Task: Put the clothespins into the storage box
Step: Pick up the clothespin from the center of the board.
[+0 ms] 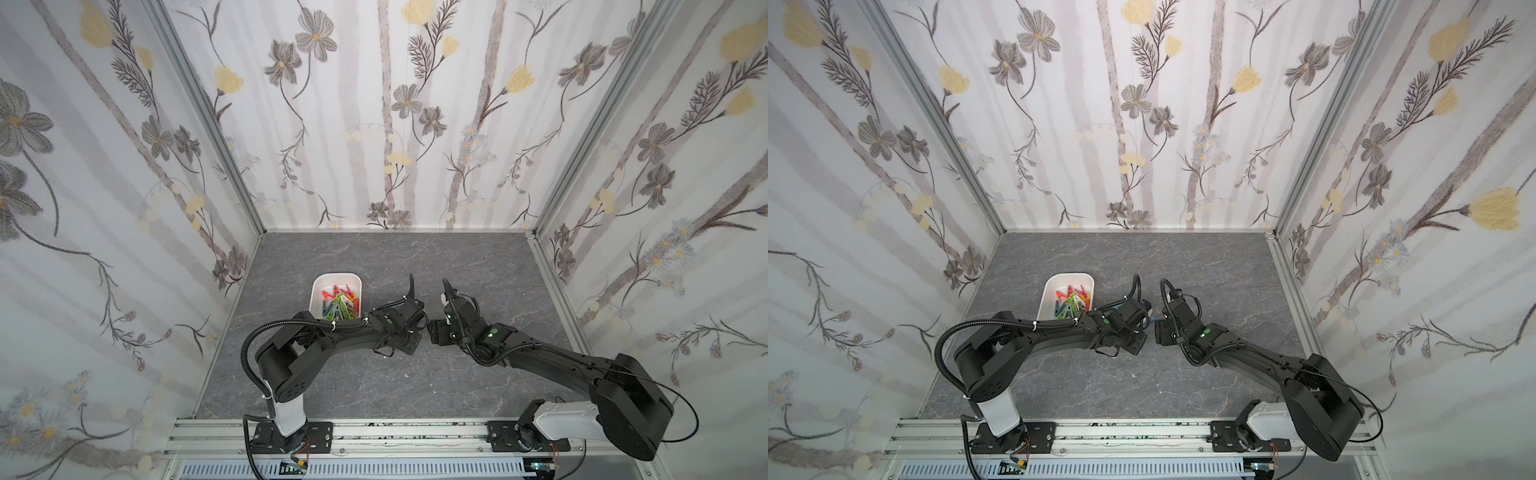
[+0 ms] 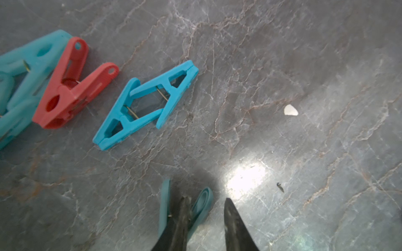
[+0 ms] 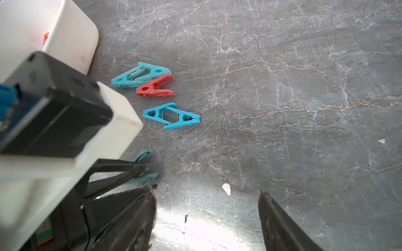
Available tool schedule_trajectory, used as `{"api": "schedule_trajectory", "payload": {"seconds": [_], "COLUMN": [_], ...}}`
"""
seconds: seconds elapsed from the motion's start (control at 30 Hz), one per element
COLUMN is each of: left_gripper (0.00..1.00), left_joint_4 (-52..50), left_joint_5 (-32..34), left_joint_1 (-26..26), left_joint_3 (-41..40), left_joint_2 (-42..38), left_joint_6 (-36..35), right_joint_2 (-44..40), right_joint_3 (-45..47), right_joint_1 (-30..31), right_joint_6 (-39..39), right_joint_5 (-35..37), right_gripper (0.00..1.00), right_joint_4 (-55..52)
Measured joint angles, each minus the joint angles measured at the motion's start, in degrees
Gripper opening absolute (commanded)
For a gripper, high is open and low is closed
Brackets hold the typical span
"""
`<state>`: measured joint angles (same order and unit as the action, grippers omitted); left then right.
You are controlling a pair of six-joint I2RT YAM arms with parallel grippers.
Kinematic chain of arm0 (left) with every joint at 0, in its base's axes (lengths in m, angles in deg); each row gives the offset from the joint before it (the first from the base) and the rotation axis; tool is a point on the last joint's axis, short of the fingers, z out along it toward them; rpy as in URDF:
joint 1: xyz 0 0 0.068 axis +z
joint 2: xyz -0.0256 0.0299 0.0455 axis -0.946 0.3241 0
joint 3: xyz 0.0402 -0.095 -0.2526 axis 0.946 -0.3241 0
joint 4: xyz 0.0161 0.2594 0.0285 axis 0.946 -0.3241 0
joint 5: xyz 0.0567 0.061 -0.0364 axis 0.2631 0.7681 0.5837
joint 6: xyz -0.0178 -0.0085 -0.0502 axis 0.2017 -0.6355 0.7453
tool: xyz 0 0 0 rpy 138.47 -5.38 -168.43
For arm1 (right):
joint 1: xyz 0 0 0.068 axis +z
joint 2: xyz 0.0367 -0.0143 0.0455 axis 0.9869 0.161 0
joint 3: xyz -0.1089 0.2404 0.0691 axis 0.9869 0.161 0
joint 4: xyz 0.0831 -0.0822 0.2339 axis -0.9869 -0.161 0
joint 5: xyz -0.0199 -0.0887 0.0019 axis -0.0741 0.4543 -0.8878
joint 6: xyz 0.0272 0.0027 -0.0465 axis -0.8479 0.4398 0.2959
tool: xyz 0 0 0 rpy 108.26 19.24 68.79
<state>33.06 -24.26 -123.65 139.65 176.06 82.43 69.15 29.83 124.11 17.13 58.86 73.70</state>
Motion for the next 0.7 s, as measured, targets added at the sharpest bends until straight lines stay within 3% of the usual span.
{"api": "schedule_trajectory", "payload": {"seconds": [0.27,0.4,0.57,0.7], "left_gripper": [0.07,0.02,0.01,0.01], "left_joint_4": [0.13,-0.07,-1.36,-0.59], "left_joint_5": [1.79,2.16,2.16,2.34], "left_joint_1": [-0.15,-0.17,1.11,7.04], "left_joint_3": [-0.07,-0.09,0.15,-1.7], "left_joint_2": [1.27,0.68,-6.67,-16.35], "left_joint_6": [-1.7,-2.47,-2.21,-0.09], "right_joint_2": [0.0,-0.44,-0.74,-0.17], "right_joint_3": [0.0,0.0,-0.33,-1.81], "right_joint_1": [0.0,0.0,0.0,0.76], "right_joint_6": [-0.02,-0.02,-0.02,-0.04], "right_joint_5": [0.0,0.02,0.02,0.04], "right_gripper": [0.75,0.75,0.75,0.75], "right_joint_4": [0.0,-0.04,-0.33,-0.35]}}
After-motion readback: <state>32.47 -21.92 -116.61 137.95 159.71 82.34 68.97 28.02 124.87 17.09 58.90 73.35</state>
